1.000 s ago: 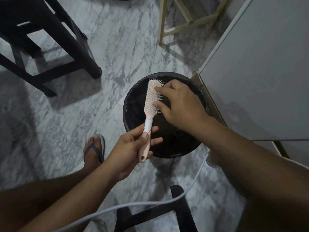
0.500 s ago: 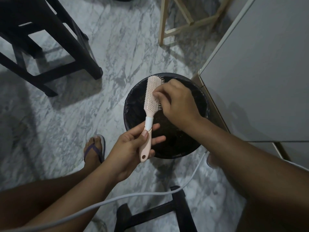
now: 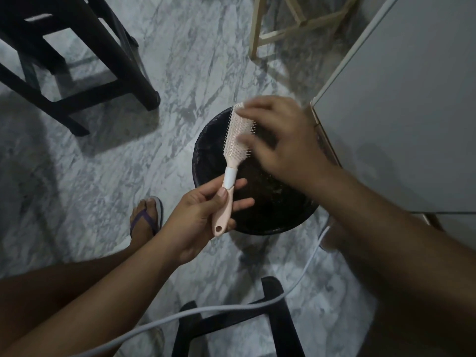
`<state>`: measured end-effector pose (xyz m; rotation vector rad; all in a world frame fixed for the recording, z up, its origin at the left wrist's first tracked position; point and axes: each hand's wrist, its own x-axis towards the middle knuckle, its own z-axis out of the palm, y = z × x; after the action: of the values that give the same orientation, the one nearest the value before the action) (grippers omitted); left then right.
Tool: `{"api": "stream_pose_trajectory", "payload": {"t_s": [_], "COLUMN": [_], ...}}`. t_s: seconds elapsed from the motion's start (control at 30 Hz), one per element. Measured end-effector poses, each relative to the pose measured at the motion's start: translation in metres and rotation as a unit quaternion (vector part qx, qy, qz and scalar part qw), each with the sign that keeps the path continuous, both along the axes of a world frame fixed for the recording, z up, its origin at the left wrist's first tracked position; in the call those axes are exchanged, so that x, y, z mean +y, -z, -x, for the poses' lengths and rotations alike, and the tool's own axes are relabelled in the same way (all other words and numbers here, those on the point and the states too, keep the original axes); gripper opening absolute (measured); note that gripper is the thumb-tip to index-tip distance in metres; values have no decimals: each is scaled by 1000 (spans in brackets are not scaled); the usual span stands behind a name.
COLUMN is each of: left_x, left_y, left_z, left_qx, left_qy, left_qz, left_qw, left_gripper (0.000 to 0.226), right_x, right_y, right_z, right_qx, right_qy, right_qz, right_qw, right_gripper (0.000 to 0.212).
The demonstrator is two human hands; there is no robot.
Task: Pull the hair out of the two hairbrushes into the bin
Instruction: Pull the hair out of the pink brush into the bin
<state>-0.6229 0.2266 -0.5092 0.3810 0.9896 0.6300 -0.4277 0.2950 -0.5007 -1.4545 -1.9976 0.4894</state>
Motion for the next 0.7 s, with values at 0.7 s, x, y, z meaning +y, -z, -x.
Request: {"api": "stream_pose_trajectory", "payload": {"t_s": [0.7], "left_x": [-5], "left_y": [4], "left_z": [2], "left_qx": [-2], "left_qy": [25], "left_qz": [-5], "left_qw": [1000], "left_gripper": [48], "right_x": [18], "right_y": [-6], "right_z": [-20], "right_qx": [176], "right_qy": [120], "right_qz": [225], "right_qw": [951], "right_gripper": [46]}}
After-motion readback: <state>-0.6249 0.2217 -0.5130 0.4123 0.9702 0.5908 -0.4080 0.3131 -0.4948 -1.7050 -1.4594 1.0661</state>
